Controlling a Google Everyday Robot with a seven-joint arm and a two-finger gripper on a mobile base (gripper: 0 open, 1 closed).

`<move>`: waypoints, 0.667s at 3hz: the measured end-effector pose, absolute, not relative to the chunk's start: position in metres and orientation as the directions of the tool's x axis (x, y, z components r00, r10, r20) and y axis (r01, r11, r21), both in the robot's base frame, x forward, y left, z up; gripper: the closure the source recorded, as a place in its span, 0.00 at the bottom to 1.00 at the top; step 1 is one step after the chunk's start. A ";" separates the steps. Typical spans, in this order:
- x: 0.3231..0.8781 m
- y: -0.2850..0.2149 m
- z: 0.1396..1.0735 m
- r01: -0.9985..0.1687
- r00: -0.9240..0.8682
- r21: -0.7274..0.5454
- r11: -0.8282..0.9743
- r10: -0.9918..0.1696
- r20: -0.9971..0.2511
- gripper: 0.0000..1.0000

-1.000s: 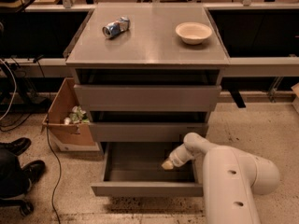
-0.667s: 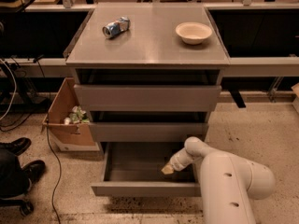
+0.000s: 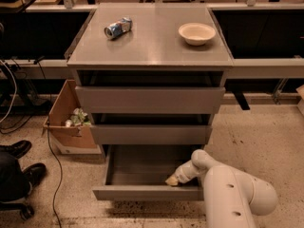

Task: Open bottom drawer

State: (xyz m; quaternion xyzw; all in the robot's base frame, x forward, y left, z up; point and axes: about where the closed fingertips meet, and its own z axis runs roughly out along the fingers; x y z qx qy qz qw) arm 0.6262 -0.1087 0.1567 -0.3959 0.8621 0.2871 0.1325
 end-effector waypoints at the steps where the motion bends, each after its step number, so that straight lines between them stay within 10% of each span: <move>1: 0.624 -0.109 0.152 -0.754 -0.657 0.396 0.524 -0.602 -0.455 1.00; 2: 0.626 -0.102 0.146 -0.747 -0.665 0.438 0.500 -0.583 -0.467 1.00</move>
Offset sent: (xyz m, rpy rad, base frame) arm 0.0220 0.0183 -0.0307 0.1969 0.0965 0.0118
